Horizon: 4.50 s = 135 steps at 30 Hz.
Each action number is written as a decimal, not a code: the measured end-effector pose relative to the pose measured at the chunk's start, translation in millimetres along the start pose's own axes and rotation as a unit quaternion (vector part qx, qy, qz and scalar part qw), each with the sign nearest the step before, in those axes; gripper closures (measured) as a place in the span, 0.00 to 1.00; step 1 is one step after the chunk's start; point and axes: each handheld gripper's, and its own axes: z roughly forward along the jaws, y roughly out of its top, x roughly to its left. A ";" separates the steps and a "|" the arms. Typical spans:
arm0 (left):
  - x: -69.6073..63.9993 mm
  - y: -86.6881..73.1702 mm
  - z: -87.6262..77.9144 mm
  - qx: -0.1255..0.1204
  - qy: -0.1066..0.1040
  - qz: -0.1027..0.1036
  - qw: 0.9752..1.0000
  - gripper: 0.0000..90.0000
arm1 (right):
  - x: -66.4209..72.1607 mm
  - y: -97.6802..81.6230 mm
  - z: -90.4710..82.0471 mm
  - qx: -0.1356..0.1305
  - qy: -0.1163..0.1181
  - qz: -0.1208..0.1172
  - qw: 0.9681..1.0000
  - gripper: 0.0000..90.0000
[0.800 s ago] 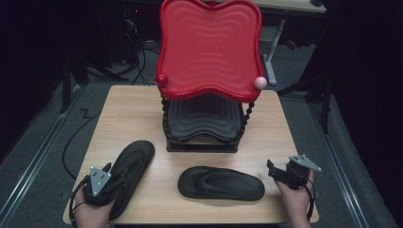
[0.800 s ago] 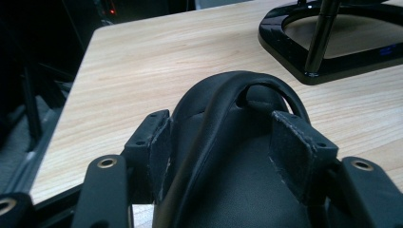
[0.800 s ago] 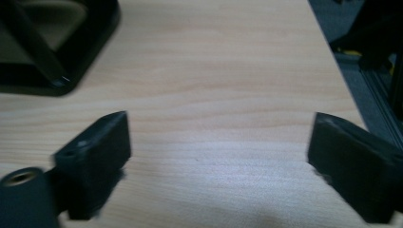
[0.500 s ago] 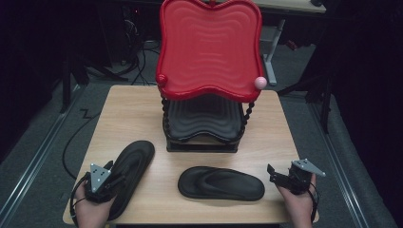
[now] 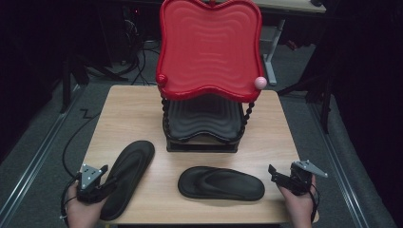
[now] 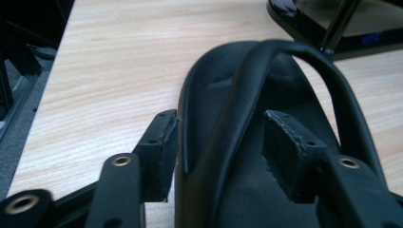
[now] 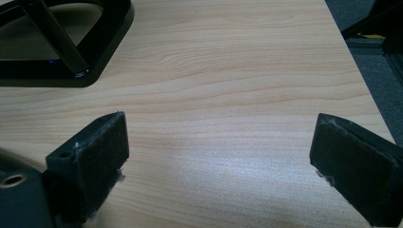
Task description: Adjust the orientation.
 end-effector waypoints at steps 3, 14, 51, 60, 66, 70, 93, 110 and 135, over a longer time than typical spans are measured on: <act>0.0 0.5 1.5 0.009 0.000 0.010 1.000 0.57 | 2.6 0.2 4.2 0.006 0.006 -0.003 1.000 0.08; -8.3 5.0 7.0 0.024 0.037 -0.001 0.999 0.79 | 5.1 -1.0 9.2 0.017 0.011 -0.003 1.000 0.09; -24.3 11.9 4.7 -0.035 0.005 -0.021 0.999 0.82 | 40.6 7.0 -0.6 -0.025 0.058 -0.043 0.997 0.07; -48.2 6.5 -24.9 -0.078 -0.043 -0.024 0.996 0.82 | 65.2 13.6 0.5 -0.042 0.079 -0.073 0.993 0.07; -70.2 10.3 -35.0 -0.104 -0.071 0.002 0.992 0.82 | 64.9 13.9 -3.6 -0.054 0.082 -0.069 0.993 0.12; -81.8 15.8 -39.9 -0.124 -0.089 0.021 0.988 0.82 | 64.3 14.5 -9.4 -0.064 0.094 -0.064 0.991 0.16; -128.1 41.1 -38.2 -0.184 -0.164 0.065 0.967 0.83 | 94.2 2.8 -43.4 -0.104 0.109 -0.105 0.983 0.16; -155.8 69.5 -4.7 -0.194 -0.136 0.078 0.968 0.84 | 120.2 28.6 -60.4 -0.141 0.152 -0.101 0.973 0.20; -174.7 112.5 45.3 -0.220 -0.065 0.065 0.971 0.84 | 212.5 71.8 -28.3 -0.155 0.234 -0.125 0.952 0.42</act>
